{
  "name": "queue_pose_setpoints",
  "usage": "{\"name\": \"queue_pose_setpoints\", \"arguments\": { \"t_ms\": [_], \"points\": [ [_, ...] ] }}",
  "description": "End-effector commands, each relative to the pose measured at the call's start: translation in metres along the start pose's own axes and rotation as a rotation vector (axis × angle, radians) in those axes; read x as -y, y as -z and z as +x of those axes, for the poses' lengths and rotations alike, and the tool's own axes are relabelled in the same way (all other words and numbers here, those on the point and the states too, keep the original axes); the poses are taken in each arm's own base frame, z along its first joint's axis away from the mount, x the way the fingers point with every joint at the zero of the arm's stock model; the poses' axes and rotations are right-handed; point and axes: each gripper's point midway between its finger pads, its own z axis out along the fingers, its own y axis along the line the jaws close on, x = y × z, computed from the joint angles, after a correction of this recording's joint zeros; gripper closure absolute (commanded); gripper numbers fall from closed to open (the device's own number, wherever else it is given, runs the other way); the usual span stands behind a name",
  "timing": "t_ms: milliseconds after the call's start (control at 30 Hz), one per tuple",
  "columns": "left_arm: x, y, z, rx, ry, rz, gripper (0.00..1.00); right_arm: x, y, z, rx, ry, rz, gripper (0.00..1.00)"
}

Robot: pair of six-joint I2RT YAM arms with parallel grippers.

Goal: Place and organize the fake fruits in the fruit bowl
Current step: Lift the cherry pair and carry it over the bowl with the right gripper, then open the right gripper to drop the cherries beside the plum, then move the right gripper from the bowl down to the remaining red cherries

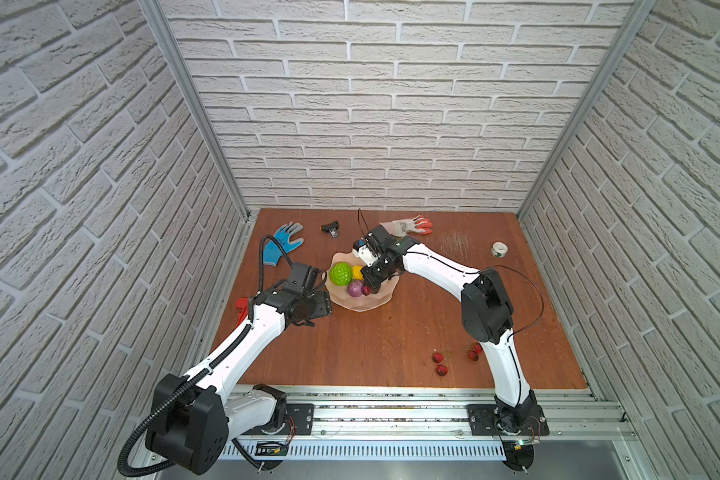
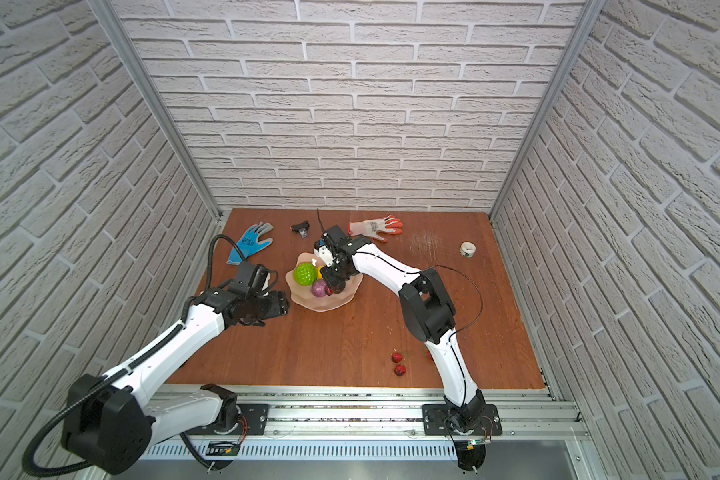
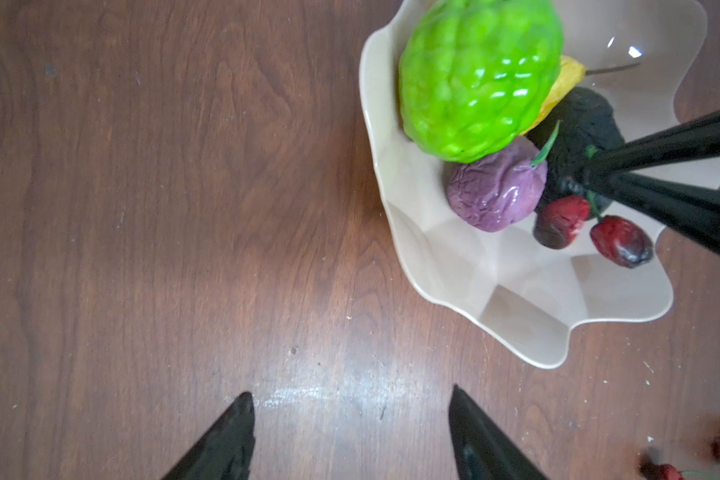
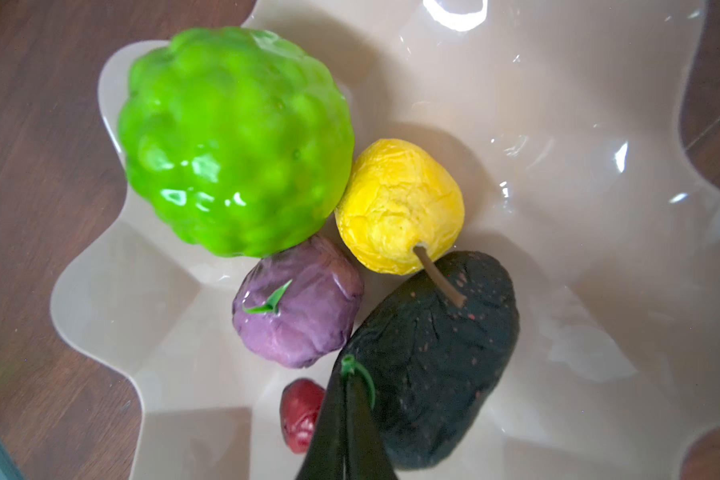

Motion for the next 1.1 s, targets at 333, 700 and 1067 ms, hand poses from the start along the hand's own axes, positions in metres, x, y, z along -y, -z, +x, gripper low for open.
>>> {"name": "queue_pose_setpoints", "arguments": {
  "t_ms": [333, 700, 1067],
  "points": [
    [0.002, 0.013, -0.015, 0.038, 0.012, -0.005, 0.26, -0.005, 0.013, -0.019, 0.075, 0.006, -0.024, 0.91],
    [0.006, 0.020, -0.019, 0.049, 0.002, 0.011, 0.26, -0.004, 0.037, -0.024, 0.111, 0.017, 0.011, 0.71],
    [0.026, 0.027, -0.027, 0.043, -0.064, 0.093, 0.27, -0.018, 0.114, -0.035, 0.250, 0.001, 0.013, 0.70]
  ]
}}
